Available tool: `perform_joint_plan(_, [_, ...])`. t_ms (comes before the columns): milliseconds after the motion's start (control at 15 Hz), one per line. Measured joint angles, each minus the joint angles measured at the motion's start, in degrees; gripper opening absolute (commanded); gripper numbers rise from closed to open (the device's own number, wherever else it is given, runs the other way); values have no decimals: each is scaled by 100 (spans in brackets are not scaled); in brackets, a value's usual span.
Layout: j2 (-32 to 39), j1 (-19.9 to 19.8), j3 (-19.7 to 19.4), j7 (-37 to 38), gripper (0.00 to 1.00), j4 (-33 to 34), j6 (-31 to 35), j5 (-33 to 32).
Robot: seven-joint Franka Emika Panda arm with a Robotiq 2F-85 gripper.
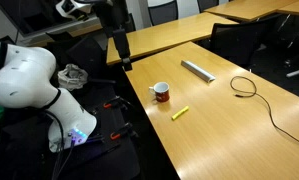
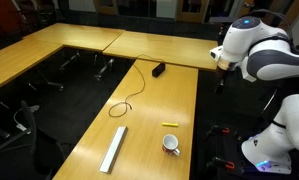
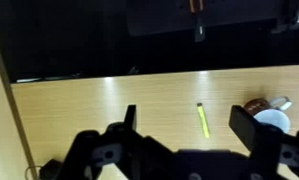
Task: Put the marker in the mug
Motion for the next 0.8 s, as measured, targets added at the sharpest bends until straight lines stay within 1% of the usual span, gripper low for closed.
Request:
perform_joint_plan(400, [0, 6, -6, 0, 100, 0, 0, 0])
perform_joint_plan(533, [55, 89, -67, -14, 100, -2, 167, 14])
perform_joint_plan(667, [286, 308, -303, -348, 100, -29, 712, 149])
perform_joint_plan(800, [743, 521, -600, -725, 100, -73, 1506, 301])
